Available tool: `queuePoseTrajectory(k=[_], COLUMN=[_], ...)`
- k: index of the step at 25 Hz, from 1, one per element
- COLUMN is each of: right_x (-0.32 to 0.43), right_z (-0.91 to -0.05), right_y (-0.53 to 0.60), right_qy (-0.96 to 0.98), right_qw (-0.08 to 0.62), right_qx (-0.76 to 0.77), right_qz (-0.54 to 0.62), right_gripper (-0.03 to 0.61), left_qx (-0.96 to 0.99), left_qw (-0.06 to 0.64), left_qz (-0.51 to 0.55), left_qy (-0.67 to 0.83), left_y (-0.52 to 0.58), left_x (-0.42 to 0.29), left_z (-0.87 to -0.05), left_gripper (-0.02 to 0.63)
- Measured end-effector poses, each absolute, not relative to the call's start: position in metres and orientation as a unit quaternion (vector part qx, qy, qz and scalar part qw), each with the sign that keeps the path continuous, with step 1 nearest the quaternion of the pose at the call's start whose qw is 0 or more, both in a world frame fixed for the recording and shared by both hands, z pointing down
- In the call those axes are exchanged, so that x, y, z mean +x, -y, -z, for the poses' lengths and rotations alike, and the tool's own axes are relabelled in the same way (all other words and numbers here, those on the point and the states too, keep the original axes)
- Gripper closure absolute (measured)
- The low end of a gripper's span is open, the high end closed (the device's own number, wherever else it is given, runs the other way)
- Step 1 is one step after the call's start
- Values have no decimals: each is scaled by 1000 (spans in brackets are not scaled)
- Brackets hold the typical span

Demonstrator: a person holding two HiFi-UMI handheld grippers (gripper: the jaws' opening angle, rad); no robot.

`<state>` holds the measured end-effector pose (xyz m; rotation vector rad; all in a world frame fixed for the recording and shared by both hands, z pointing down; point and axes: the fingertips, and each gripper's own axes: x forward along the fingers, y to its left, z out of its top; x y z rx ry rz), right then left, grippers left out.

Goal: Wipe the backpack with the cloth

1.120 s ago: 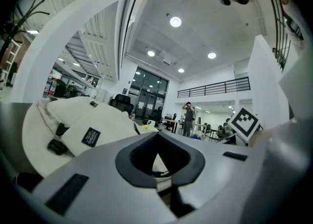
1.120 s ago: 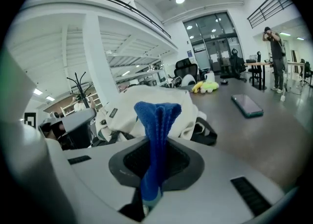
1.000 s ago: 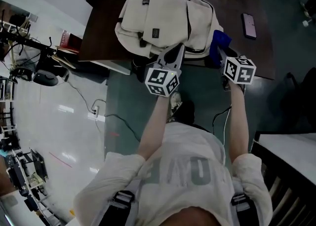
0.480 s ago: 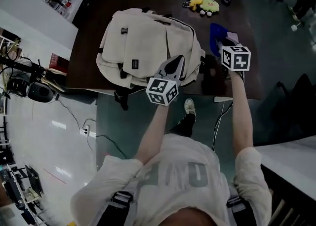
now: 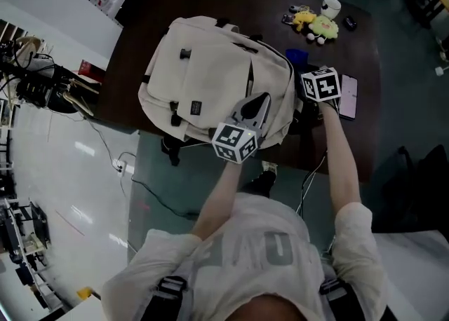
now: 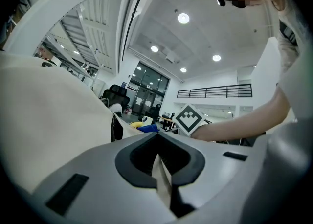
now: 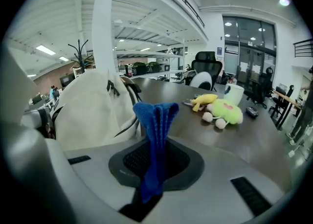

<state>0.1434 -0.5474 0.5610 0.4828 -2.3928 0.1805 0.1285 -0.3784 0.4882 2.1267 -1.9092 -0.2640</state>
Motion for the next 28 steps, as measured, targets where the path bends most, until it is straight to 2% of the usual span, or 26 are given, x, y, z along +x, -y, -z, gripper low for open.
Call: queuePoseTrajectory(k=[10, 20, 28], right_x=[142, 181, 203], right_z=[-579, -570, -567], right_y=[507, 454, 409], right_qy=[930, 919, 915], right_qw=[345, 380, 382], right_qx=[111, 101, 127], right_qz=[-51, 19, 19], right_gripper=[536, 536, 535], left_qx=[730, 732, 743], left_qw=[134, 137, 138], left_qz=[97, 120, 110], left_qy=[663, 657, 645], left_y=[378, 374, 367], left_x=[123, 119, 128], left_z=[-491, -489, -488], left_gripper=[612, 612, 612])
